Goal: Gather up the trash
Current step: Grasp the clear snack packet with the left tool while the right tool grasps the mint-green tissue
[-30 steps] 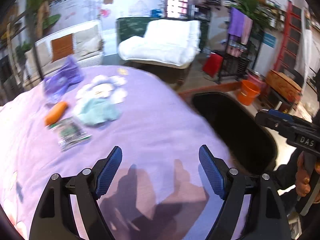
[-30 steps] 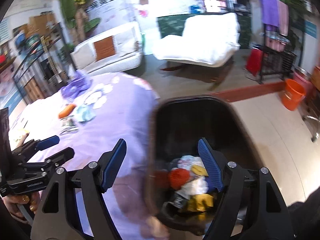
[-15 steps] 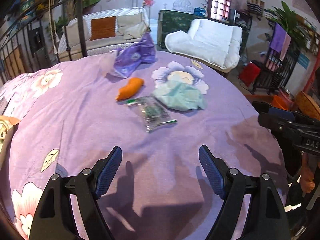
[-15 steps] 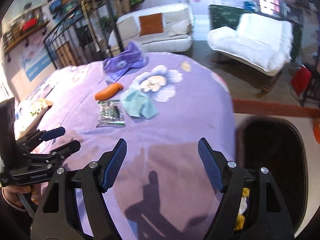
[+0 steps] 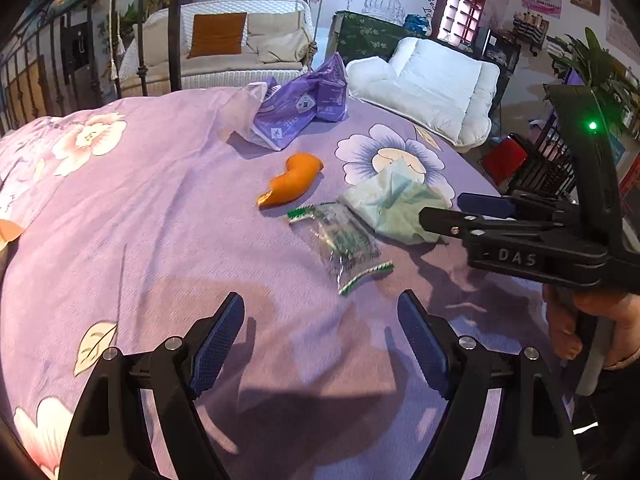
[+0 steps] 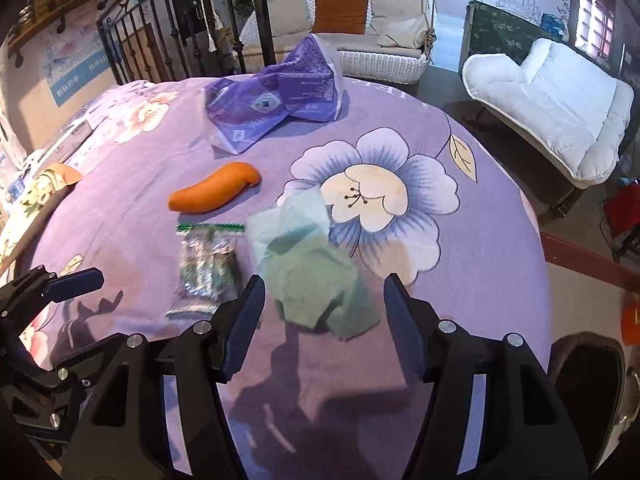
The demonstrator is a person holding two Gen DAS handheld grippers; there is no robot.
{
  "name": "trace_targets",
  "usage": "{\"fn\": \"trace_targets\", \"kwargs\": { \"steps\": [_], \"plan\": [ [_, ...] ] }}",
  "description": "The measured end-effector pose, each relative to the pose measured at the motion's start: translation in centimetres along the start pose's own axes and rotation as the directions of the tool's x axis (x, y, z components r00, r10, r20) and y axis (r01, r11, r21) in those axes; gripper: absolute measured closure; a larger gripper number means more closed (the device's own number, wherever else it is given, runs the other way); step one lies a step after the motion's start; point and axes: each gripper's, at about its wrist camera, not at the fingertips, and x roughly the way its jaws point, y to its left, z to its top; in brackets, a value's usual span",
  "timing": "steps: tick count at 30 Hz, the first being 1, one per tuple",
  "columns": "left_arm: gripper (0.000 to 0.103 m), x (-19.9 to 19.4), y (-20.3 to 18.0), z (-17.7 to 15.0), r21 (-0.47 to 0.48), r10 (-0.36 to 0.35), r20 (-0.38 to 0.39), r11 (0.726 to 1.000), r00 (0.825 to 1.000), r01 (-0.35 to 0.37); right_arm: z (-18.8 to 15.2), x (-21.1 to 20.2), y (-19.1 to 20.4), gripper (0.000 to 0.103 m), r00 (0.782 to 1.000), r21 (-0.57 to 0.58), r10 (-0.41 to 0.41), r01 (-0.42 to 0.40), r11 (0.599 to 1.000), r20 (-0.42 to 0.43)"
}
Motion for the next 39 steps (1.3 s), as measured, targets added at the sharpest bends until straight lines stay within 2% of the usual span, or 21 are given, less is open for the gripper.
{"fn": "trace_targets", "kwargs": {
  "steps": [4,6,8,10,11,20,25,31,32,33,34,39],
  "plan": [
    [0.029,1.9,0.0,1.4,-0.002,-0.017,-0.037,1.0,0.999,0.017,0.6,1.5,-0.6,0.051,1.0,0.005,-0.001,0.001,1.0,-0.031],
    [0.03,2.9,-0.2,1.9,0.006,-0.017,-0.055,1.0,0.998,0.017,0.7,2.5,-0.7,0.061,0.998,0.003,0.023,-0.023,1.0,-0.056],
    [0.032,3.6,-0.3,2.2,0.016,-0.009,-0.068,1.0,0.998,0.01,0.6,3.1,-0.6,0.083,0.997,-0.006,0.027,-0.027,1.0,-0.068],
    [0.032,4.0,-0.4,2.3,0.019,-0.014,-0.08,1.0,0.997,0.016,0.5,3.0,-0.9,0.093,0.997,0.005,0.055,-0.055,0.998,-0.062],
    [0.032,4.3,-0.5,2.4,0.022,-0.016,-0.086,1.0,0.996,0.018,0.5,2.8,-1.1,0.095,0.996,0.019,0.068,-0.067,0.998,-0.055],
    [0.033,6.3,-1.3,3.6,0.018,-0.023,-0.112,1.0,0.993,0.025,0.3,-1.9,-3.8,0.097,0.998,0.095,0.041,-0.046,0.994,0.051],
    [0.038,7.0,-2.2,4.0,0.033,0.007,-0.108,0.999,0.994,-0.003,-0.7,-4.1,-4.9,0.097,0.996,0.131,0.022,-0.033,0.991,0.087],
    [0.06,7.2,-2.5,4.2,0.04,0.055,-0.091,0.998,0.994,-0.052,-1.9,-5.2,-5.7,0.097,0.994,0.178,0.023,-0.042,0.983,0.106],
    [0.069,7.2,-2.6,4.4,0.037,0.055,-0.089,0.998,0.995,-0.052,-2.1,-5.4,-5.8,0.097,0.994,0.185,0.028,-0.047,0.982,0.107],
    [0.074,7.1,-2.5,4.4,0.032,0.052,-0.086,0.998,0.995,-0.049,-2.3,-5.5,-5.8,0.097,0.994,0.19,0.029,-0.05,0.98,0.109],
    [0.075,7.0,-2.4,4.4,0.026,0.046,-0.085,0.999,0.995,-0.044,-2.5,-5.7,-5.9,0.097,0.993,0.195,0.031,-0.052,0.979,0.111],
    [0.09,6.0,-2.1,4.4,-0.019,-0.006,-0.07,1.0,0.998,0.004,-3.4,-7.1,-5.9,0.097,0.991,0.204,0.024,-0.052,0.978,0.135]
  ]
}}
